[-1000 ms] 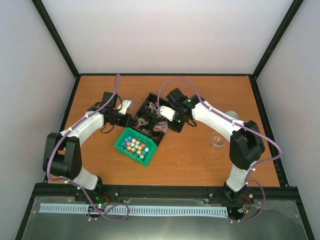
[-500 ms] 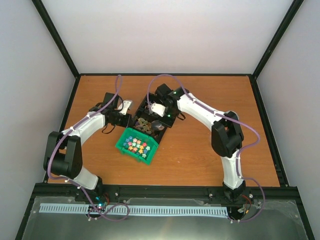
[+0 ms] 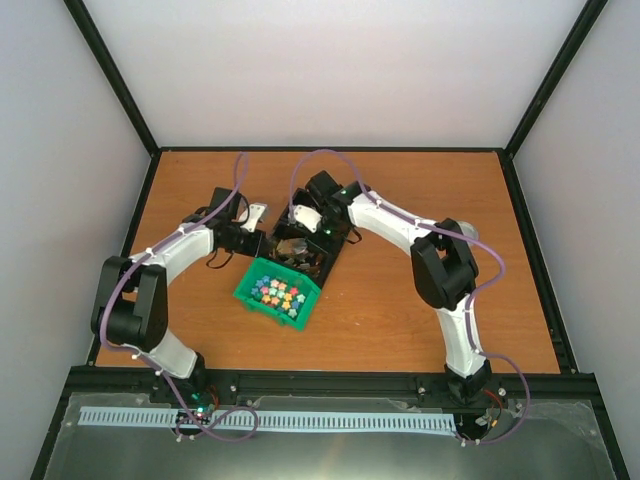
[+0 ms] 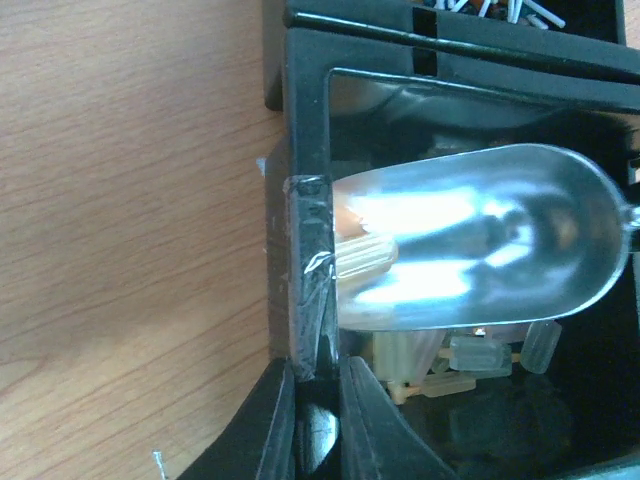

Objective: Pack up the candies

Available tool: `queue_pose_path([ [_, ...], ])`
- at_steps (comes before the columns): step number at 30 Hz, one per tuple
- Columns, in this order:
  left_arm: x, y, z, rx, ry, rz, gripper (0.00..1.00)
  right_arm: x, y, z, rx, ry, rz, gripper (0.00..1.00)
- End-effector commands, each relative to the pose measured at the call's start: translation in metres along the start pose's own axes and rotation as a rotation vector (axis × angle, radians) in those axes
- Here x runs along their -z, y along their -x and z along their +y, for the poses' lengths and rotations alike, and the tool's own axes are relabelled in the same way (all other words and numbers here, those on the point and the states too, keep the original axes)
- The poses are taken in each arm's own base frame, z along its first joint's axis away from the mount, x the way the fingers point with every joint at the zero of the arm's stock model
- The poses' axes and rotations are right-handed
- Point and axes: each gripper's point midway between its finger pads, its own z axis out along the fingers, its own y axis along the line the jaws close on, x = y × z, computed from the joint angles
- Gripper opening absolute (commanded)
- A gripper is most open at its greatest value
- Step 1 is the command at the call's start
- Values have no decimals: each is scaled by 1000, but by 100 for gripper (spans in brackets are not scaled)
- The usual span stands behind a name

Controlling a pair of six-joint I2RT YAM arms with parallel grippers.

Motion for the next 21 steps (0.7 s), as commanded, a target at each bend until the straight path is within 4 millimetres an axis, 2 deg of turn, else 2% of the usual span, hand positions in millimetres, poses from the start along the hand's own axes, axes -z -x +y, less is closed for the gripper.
queue_pose_path([
  [1, 3, 21, -35, -100, -146, -65, 1, -27, 8, 0, -12, 8, -108, 3],
  [6, -4, 20, -27, -69, -133, -33, 1, -16, 13, 10, 52, -9, -280, 3],
  [15, -5, 27, 3, 38, -117, -39, 1, 28, 4, 5, 68, -31, -525, 3],
  [21, -6, 27, 13, 61, -98, -41, 1, 37, -5, 6, 85, -35, -566, 3],
])
